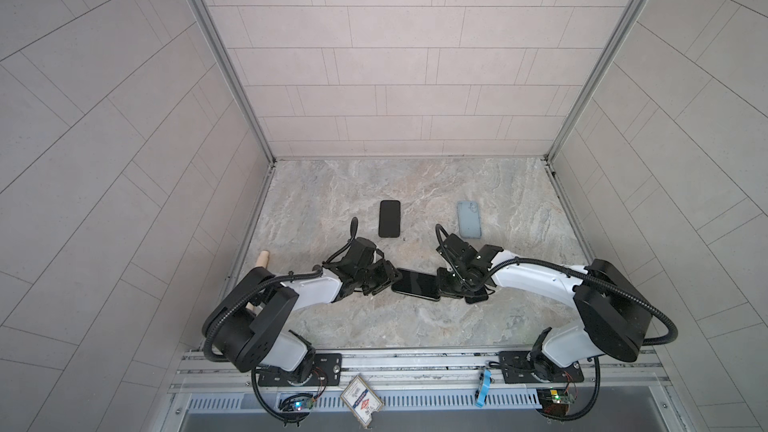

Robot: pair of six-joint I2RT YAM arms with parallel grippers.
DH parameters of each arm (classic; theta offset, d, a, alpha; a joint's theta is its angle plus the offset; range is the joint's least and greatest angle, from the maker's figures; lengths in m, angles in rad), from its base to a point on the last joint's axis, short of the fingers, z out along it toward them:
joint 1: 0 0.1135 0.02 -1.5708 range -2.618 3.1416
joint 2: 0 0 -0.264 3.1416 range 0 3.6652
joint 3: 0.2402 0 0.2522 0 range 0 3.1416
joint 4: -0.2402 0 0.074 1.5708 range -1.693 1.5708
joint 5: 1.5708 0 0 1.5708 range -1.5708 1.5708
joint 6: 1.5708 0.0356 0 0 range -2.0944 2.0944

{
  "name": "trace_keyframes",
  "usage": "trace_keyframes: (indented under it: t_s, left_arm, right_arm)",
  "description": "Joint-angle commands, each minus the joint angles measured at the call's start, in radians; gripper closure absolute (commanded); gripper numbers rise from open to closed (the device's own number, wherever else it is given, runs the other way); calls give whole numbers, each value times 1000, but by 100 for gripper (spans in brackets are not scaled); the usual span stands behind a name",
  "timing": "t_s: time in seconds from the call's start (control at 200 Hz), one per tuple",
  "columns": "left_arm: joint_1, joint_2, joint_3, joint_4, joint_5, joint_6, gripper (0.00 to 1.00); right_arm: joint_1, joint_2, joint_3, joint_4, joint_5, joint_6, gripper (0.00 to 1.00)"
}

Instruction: Put the phone into the phone case

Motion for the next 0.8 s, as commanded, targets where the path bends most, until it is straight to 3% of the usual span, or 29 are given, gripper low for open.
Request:
trace_keyframes:
  t_s: [0.0, 0.791]
  left_arm:
    - [-8, 20, -17, -10, 5, -8, 50]
    - [-9, 29, -8, -13, 21, -3, 50]
  right_arm:
    - [9, -7, -20, 3, 8, 11, 82]
    - [70, 109, -23, 70, 5, 38, 87]
